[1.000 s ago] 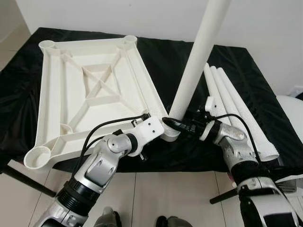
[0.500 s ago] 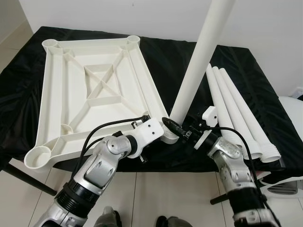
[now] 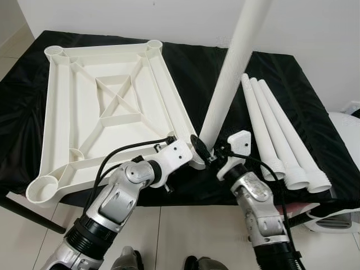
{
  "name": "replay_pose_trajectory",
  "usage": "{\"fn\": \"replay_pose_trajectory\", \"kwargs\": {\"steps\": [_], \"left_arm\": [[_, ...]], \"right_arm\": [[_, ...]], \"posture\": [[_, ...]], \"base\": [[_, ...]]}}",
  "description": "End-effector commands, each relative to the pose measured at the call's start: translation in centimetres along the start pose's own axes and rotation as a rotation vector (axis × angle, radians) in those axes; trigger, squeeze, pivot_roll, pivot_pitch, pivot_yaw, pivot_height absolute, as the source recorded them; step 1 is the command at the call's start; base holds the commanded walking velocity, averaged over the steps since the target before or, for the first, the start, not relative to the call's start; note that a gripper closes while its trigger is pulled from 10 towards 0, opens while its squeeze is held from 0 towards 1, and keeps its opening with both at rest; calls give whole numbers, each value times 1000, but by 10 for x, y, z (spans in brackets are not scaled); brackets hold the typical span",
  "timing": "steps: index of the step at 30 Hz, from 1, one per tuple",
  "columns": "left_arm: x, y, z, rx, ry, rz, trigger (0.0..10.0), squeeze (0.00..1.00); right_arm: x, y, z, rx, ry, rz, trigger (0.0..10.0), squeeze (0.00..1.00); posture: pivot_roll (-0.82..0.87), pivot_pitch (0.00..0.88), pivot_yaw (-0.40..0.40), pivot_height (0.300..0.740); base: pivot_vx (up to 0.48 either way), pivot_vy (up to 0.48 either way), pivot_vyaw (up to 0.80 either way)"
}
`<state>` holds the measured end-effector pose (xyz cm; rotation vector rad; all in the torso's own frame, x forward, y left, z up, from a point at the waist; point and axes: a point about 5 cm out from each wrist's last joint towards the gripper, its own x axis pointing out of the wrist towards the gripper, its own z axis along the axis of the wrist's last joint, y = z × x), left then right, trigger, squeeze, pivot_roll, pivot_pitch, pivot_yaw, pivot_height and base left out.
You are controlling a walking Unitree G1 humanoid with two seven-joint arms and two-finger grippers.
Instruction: Building children table
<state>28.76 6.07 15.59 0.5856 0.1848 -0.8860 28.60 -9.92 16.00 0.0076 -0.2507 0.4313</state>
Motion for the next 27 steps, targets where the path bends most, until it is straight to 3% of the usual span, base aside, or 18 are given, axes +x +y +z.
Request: {"fn": "replay_pose_trajectory", "kwargs": {"steps": [1,4,5,16,17,21,22,27], "left_arm": [[1,-1,10,13,-41,49,10000,0],[1,0,10,7,-38,57,10000,0],[2,1,9,6,-38,60,10000,0],[1,6,9,-13,-42,64,10000,0],[0,6,8,-23,-44,62,10000,635],[0,7,8,-34,-46,60,10000,635],[-1,7,8,-48,-50,53,10000,1000],[-2,7,10,-66,-68,35,10000,1000]], "right_arm": [[-3,-1,-8,-3,52,-127,10000,0],[-1,5,-6,12,46,-163,10000,24],[-1,7,-3,32,24,-154,10000,1000],[-4,2,7,71,-27,-147,10000,1000],[-4,3,8,71,-27,-141,10000,1000],[-5,3,8,37,-17,-133,10000,1000],[-6,3,9,29,-16,-123,10000,0],[-14,-3,13,31,-32,-98,10000,0]], "posture": [[-33,97,-77,740],[-34,98,-76,740],[-37,99,-74,740],[-41,107,-69,740],[-41,107,-69,740],[-44,110,-67,740],[-47,110,-66,740],[-54,109,-63,740]], "base": [[0,0,0],[0,0,0],[0,0,0],[0,0,0],[0,0,0],[0,0,0],[0,0,0],[0,0,0]]}}
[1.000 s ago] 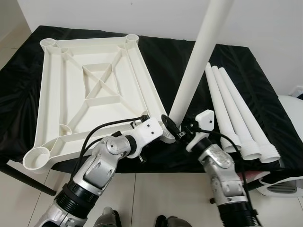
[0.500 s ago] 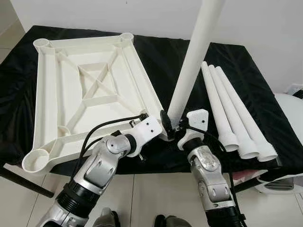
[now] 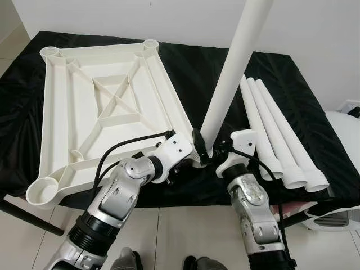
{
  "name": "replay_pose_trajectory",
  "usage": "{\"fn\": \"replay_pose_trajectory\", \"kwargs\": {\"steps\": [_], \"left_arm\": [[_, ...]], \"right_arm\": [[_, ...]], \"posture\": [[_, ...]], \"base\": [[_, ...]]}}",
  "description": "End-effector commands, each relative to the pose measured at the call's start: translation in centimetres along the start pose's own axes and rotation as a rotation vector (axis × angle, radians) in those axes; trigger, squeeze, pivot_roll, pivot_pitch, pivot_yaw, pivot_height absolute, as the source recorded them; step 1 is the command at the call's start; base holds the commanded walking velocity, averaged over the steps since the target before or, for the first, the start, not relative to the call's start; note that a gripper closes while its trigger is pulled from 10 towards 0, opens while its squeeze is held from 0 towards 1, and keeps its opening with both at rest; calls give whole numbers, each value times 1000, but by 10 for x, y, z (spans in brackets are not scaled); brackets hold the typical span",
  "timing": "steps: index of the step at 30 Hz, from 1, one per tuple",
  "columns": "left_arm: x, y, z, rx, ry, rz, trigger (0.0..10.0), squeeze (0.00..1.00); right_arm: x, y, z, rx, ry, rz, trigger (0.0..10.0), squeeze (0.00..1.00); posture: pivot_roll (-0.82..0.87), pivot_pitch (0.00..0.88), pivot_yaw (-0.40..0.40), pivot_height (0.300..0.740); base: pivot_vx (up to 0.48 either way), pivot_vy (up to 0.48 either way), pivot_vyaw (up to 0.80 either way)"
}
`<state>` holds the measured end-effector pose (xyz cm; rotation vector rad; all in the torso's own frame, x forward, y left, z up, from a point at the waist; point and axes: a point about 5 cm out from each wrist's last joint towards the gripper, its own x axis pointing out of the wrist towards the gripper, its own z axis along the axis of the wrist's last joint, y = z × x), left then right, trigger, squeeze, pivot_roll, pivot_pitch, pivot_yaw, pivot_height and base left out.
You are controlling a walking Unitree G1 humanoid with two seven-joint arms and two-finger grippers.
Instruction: Building children table
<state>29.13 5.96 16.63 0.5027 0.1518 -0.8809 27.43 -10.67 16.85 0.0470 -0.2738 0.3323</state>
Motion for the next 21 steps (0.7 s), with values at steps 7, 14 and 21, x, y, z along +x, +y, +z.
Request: {"fn": "replay_pose_trajectory", "kwargs": {"steps": [7,14,21], "left_arm": [[-7,-1,8,50,-43,-64,10000,1000],[-23,4,15,43,-99,-165,10000,0],[-32,11,17,42,-121,-195,10000,0]], "right_arm": [[-20,-20,3,14,-7,0,10000,0],[-31,-30,9,157,-53,33,10000,0],[-30,-34,17,236,-82,124,10000,0]], "posture": [[-60,106,-57,740],[-60,107,-49,740],[-54,107,-48,740]], "base": [[0,0,0],[0,0,0],[0,0,0]]}}
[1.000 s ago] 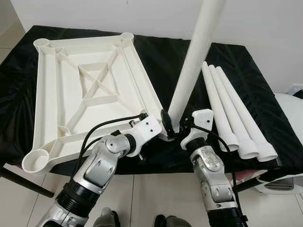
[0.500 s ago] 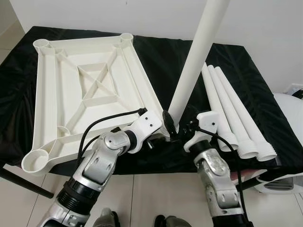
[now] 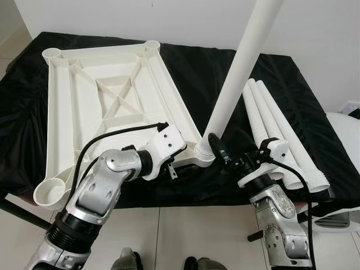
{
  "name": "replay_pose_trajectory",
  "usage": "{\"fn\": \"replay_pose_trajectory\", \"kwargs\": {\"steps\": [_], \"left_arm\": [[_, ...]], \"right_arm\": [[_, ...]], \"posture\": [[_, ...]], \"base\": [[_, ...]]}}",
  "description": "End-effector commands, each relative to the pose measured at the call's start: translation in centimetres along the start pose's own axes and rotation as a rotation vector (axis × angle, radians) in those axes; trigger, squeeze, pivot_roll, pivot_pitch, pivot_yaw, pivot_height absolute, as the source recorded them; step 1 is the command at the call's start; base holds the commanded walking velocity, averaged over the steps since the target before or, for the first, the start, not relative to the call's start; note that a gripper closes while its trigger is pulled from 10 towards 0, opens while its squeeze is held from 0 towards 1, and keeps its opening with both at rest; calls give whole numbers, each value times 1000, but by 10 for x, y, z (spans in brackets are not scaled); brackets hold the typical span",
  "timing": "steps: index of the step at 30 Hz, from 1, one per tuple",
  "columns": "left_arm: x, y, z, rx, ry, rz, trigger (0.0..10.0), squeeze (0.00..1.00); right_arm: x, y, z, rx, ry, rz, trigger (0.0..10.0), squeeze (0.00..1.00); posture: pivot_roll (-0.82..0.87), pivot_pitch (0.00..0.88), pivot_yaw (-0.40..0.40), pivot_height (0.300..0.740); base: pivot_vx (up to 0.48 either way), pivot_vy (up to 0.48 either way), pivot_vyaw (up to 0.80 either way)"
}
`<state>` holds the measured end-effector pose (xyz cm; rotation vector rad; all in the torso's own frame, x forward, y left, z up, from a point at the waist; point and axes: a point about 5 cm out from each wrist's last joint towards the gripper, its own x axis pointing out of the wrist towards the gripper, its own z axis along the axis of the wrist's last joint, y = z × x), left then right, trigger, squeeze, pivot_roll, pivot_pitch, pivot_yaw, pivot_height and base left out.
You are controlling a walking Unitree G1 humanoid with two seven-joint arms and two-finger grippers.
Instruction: Building children table
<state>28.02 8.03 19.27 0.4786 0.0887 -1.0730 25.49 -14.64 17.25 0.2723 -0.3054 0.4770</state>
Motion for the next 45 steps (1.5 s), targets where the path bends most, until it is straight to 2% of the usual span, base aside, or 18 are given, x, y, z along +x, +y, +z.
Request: {"fn": "replay_pose_trajectory", "kwargs": {"steps": [1,3,4,9,14,16,18,24,27,30,31,37,39,42,45], "left_arm": [[-5,-1,4,9,-28,-31,10000,0],[-7,-1,4,8,-35,-34,10000,0],[-11,4,5,-38,-69,1,10000,0],[-16,12,7,-119,-135,79,10000,0],[-16,23,9,-178,-173,183,10000,0],[-15,30,8,-230,-188,271,10000,0],[-15,35,7,-241,-193,328,10000,0],[-14,42,3,-291,-211,403,10000,0],[-14,45,2,-274,-208,441,10000,0],[-14,48,2,-264,-218,486,10000,0],[-18,57,0,-277,-225,567,10000,0],[-27,65,-1,-250,-222,666,10000,0],[-34,69,-4,-284,-218,708,10000,0],[-43,71,-11,-391,-243,794,10000,0],[-42,68,-13,-380,-237,819,10000,0]], "right_arm": [[-2,-2,7,27,-7,38,10000,0],[-4,-2,8,42,-3,58,10000,0],[-10,-7,10,80,24,100,10000,0],[-20,-15,12,153,61,144,10000,0],[-24,-16,10,152,97,171,10000,0],[-27,-15,7,160,127,190,10000,0],[-31,-11,3,180,162,228,10000,0],[-38,-1,-2,221,243,319,10000,0],[-40,4,-3,244,265,355,10000,0],[-40,7,-4,259,266,380,10000,0],[-35,11,-5,265,254,401,10000,0],[-26,16,-8,253,248,431,10000,0],[-21,18,-11,254,243,445,10000,0],[-11,17,-14,255,238,472,10000,0],[-5,16,-15,253,237,486,10000,0]], "posture": [[-51,110,-48,740],[-51,110,-48,740],[-49,110,-47,740],[-48,105,-46,740],[-49,109,-41,740],[-51,103,-40,740],[-53,101,-39,740],[-56,96,-35,740],[-59,97,-38,740],[-61,94,-37,740],[-62,93,-34,740],[-56,95,-29,740],[-49,96,-28,740],[-25,101,-39,740],[-14,101,-49,740]], "base": [[0,0,0],[0,0,0],[0,0,0],[0,0,0],[0,0,0],[0,0,0],[0,0,0],[0,0,0],[0,0,0],[0,0,0],[0,0,0],[0,0,0],[0,0,0],[0,0,0],[0,0,0]]}}
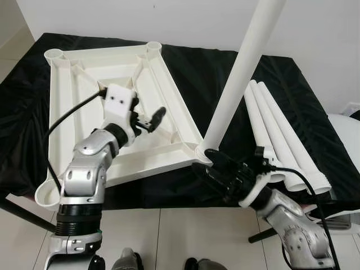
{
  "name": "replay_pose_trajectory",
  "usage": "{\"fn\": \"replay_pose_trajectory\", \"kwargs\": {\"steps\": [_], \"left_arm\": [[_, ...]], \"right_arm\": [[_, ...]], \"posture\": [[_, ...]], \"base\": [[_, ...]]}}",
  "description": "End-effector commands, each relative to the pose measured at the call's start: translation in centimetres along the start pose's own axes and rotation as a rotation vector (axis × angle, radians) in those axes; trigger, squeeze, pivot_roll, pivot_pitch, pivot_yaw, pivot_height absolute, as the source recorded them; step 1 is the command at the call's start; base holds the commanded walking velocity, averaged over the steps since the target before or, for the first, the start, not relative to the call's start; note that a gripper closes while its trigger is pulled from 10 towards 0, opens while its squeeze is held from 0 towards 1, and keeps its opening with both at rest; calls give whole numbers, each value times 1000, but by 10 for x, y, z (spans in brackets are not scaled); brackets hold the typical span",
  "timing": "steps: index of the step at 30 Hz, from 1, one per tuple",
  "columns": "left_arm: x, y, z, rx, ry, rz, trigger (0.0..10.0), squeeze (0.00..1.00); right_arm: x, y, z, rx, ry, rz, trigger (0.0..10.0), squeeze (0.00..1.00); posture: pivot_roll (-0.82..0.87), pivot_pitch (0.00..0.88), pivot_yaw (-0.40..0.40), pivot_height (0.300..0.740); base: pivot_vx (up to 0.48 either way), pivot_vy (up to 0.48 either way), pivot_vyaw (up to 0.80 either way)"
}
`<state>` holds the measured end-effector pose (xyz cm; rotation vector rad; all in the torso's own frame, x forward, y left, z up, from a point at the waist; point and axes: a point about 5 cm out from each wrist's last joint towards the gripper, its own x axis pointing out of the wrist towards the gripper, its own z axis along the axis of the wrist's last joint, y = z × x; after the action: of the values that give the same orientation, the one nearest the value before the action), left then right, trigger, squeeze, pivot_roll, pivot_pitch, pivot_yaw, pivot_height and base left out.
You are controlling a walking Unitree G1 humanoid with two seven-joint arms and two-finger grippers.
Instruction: Building children table
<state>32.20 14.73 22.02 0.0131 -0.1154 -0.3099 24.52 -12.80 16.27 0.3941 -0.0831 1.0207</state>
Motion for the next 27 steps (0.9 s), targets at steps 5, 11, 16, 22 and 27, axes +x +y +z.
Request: {"fn": "replay_pose_trajectory", "kwargs": {"steps": [5,11,16,22,27], "left_arm": [[-6,-17,-13,-7,13,-35,10000,0],[-6,-34,-14,14,8,-113,10000,0],[-9,-42,-17,20,20,-138,10000,0],[-13,-50,-17,18,16,-153,10000,0],[-16,-56,-20,43,23,-175,10000,0]], "right_arm": [[6,-12,-1,-25,27,24,10000,0],[11,-27,2,-48,43,39,10000,0],[10,-45,11,-101,53,14,10000,0],[6,-61,18,-148,75,-2,10000,0],[4,-79,29,-206,105,-22,10000,0]], "posture": [[-10,104,-59,740],[-4,112,-67,740],[-4,126,-63,740],[0,138,-60,740],[1,156,-54,740]], "base": [[0,0,0],[0,0,0],[0,0,0],[0,0,0],[0,0,0]]}}
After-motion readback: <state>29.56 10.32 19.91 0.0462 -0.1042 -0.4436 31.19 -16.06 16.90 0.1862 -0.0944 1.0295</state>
